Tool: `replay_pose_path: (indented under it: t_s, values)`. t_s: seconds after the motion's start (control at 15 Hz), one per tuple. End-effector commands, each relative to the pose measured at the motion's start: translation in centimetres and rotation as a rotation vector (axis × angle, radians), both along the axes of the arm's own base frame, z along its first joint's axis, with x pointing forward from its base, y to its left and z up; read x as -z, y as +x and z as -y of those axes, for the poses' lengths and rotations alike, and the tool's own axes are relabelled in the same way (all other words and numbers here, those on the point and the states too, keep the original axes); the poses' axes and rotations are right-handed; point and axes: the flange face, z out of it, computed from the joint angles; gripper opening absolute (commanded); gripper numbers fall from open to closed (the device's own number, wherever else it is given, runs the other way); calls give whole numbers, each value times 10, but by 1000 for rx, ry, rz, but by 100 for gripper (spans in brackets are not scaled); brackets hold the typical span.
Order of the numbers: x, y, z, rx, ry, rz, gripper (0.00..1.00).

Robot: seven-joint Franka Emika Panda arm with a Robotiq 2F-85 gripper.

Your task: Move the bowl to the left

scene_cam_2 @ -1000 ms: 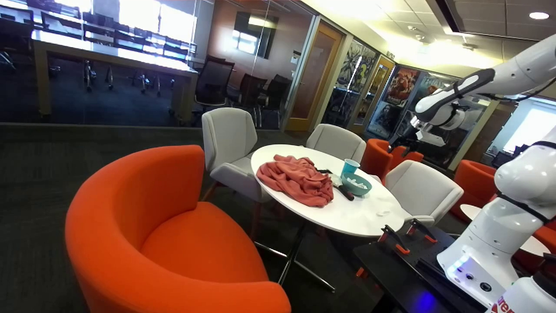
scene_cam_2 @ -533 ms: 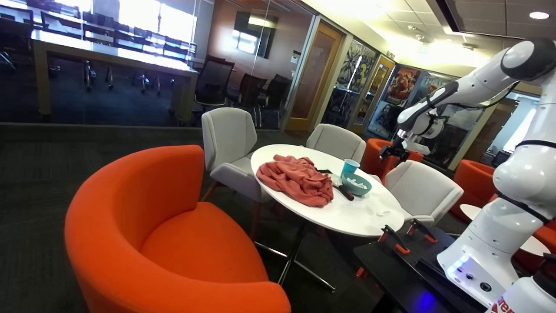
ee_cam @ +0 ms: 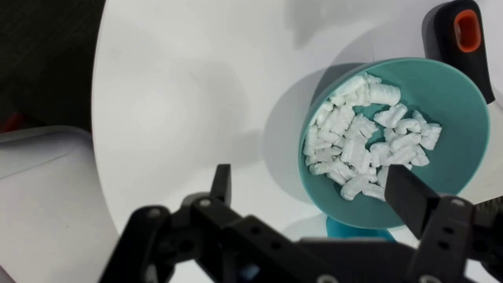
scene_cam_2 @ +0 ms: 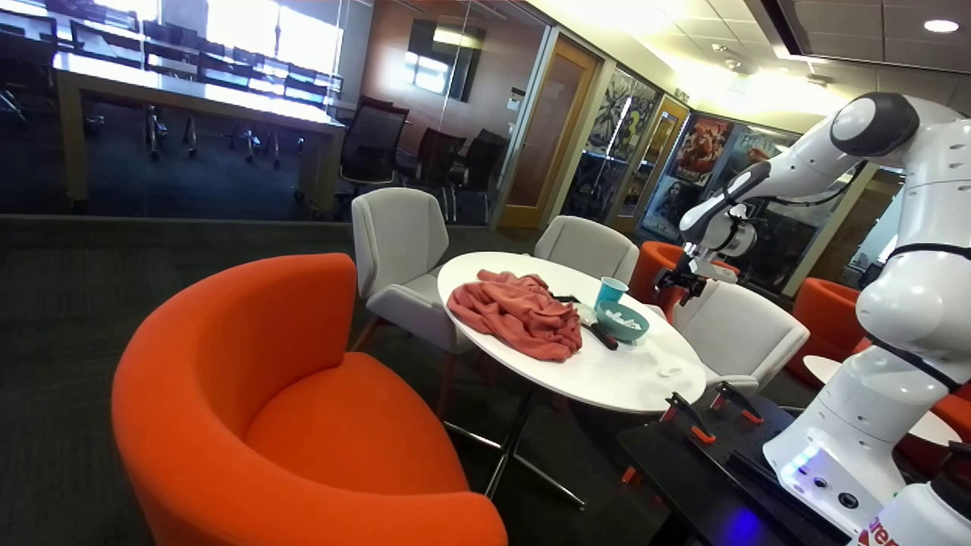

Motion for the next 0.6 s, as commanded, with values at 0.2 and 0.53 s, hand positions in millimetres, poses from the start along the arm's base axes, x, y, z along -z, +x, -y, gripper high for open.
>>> replay_pose_path:
  t_s: [0.2, 0.53]
  values:
    - [12, 14, 1, 26, 15, 12, 100]
    - [46, 35, 2, 44, 50, 9, 100]
